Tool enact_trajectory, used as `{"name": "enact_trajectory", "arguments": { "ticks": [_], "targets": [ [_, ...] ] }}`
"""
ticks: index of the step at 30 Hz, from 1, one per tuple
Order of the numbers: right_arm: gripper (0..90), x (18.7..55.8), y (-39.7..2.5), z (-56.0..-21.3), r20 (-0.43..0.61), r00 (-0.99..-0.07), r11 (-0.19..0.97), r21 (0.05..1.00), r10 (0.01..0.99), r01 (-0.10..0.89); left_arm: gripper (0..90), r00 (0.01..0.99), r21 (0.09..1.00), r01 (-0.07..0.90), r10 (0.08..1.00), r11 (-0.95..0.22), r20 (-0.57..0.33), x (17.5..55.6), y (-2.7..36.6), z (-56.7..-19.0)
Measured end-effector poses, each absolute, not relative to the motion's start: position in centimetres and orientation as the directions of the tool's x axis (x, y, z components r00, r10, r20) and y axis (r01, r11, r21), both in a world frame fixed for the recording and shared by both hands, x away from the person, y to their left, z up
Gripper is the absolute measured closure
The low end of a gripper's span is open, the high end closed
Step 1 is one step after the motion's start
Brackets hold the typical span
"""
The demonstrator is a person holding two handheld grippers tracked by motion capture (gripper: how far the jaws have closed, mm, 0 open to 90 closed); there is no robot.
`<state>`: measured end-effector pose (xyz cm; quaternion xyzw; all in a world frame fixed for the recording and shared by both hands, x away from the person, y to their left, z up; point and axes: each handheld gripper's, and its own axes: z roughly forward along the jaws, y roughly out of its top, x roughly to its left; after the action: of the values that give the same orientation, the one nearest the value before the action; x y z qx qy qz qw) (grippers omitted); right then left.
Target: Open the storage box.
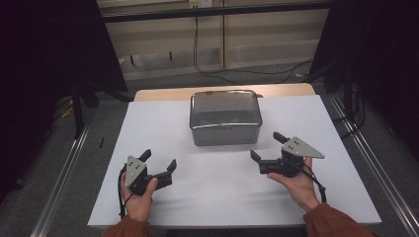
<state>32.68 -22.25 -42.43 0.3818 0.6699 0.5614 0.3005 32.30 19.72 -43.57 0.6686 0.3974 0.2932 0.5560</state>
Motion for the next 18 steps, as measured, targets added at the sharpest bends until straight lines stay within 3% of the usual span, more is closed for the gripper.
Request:
{"name": "enact_trajectory", "arguments": {
  "ticks": [18],
  "targets": [
    [2.9, 35.1, -19.8, -40.9, -0.047, -0.567, 0.148, 0.98, 0.822, 0.134, 4.2, 0.509, 0.975, 0.213, 0.859, -0.062, -0.056, 32.3, 20.0, -43.6]
  ]
}}
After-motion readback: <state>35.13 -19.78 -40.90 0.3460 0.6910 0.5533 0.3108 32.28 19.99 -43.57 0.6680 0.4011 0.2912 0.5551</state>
